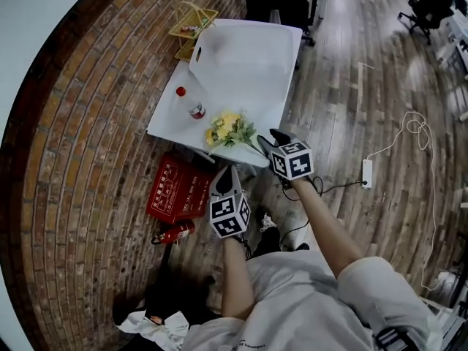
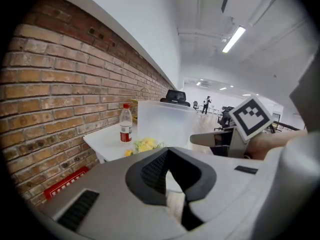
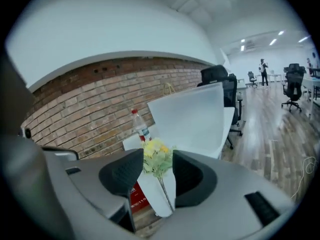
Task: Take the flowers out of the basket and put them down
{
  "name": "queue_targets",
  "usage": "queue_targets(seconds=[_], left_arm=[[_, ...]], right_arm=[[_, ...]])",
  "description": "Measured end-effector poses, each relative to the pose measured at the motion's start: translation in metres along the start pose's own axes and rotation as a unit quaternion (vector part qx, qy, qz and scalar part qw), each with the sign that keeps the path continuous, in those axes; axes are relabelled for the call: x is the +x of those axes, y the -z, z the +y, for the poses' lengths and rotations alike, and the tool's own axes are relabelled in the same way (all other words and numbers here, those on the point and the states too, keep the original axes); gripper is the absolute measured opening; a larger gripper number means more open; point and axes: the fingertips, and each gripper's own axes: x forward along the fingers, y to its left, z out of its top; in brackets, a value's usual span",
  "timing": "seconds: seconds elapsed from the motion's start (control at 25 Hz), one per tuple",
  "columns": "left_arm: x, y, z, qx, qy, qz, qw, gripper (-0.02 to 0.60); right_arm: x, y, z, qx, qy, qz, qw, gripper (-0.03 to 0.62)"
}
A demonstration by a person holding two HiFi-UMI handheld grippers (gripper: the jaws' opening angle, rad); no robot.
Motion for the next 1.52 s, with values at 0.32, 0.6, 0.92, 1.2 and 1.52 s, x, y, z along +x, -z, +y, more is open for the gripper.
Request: queue_targets(seconds=[0.32, 0.6, 0.92, 1.2, 1.52], left_arm=[[-0.029, -0.009, -0.044, 0.026, 0.003, -0.028, 0.9993, 0.025], [-0.058, 0.004, -0.077, 0.043, 0.006, -0.032, 0.9985, 0.025], [-0.097, 0.031, -0.1, 0.053, 0.007, -0.03, 0.9981, 0.025], [-0.12, 0.051, -0.096, 0.036, -0.01, -0.028, 0.9989, 0.025], [-0.12, 0.056, -0.098, 0.037, -0.009, -0.025, 0.999, 0.025]], right_arm=[[-0.112, -0.024, -0.012, 0.124, -0.001, -0.12, 0.985, 0.21], [-0.161, 0.004, 0.0, 0.152, -0.042, -0.154, 0.975, 0.158], [-0.191, 0.03, 0.027, 0.207, -0.101, -0.157, 0.96, 0.097], [-0.208, 0.056, 0.047, 0.217, -0.135, -0.15, 0.955, 0.06], [-0.208, 0.077, 0.061, 0.129, -0.109, -0.098, 0.981, -0.006]])
